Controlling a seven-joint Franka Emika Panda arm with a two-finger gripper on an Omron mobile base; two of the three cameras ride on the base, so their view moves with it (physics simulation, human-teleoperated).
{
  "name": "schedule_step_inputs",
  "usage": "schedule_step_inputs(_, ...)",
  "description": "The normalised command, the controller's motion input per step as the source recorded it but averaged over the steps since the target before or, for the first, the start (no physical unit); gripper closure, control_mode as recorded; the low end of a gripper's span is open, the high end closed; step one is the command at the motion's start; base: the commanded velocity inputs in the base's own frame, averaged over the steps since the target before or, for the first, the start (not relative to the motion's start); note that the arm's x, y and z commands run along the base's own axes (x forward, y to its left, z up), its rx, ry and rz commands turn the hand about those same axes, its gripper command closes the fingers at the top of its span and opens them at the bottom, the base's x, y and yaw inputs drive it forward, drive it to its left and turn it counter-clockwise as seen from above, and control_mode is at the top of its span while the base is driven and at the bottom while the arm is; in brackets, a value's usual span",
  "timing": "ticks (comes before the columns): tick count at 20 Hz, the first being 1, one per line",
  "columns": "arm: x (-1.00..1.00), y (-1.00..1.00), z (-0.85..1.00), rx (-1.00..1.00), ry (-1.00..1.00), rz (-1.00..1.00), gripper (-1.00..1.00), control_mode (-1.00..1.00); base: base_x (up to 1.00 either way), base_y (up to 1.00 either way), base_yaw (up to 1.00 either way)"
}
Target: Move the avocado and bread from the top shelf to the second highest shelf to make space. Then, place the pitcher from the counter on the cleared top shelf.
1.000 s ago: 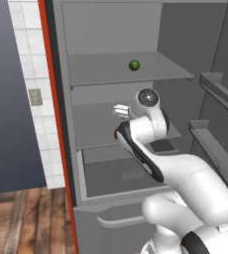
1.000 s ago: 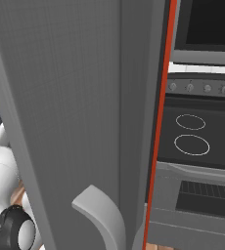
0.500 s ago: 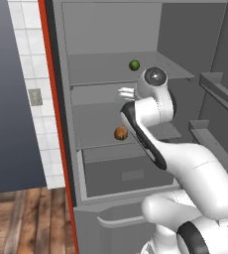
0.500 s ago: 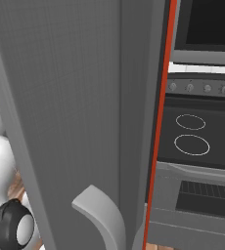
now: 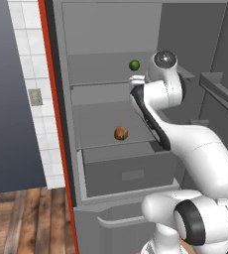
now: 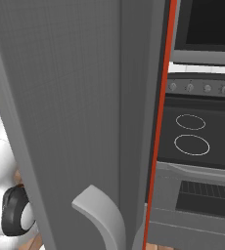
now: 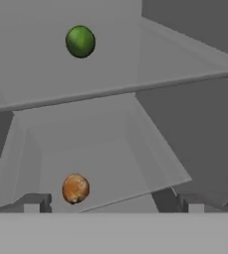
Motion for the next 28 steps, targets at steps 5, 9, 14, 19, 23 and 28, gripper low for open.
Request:
schedule_step_inputs(5, 0.35, 0.0, 0.75, -0.13, -0.03, 0.0, -1.0, -1.0, 0.0, 0.0, 0.0)
schedule_step_inputs(9, 0.31, 0.0, 0.51, -0.05, -0.02, 0.0, -1.0, -1.0, 0.0, 0.0, 0.0)
schedule_step_inputs(14, 0.34, 0.0, 0.02, 0.0, 0.0, 0.0, -1.0, -1.0, 0.0, 0.0, 0.0)
schedule_step_inputs(19, 0.41, -0.03, -0.19, 0.05, -0.05, -0.01, -1.0, -1.0, 0.0, 0.0, 0.0)
schedule_step_inputs(23, 0.42, -0.13, -0.45, 0.07, 0.0, -0.01, -1.0, -1.0, 0.0, 0.0, 0.0)
schedule_step_inputs(28, 0.44, -0.1, -0.28, 0.08, 0.0, -0.01, -1.0, -1.0, 0.0, 0.0, 0.0)
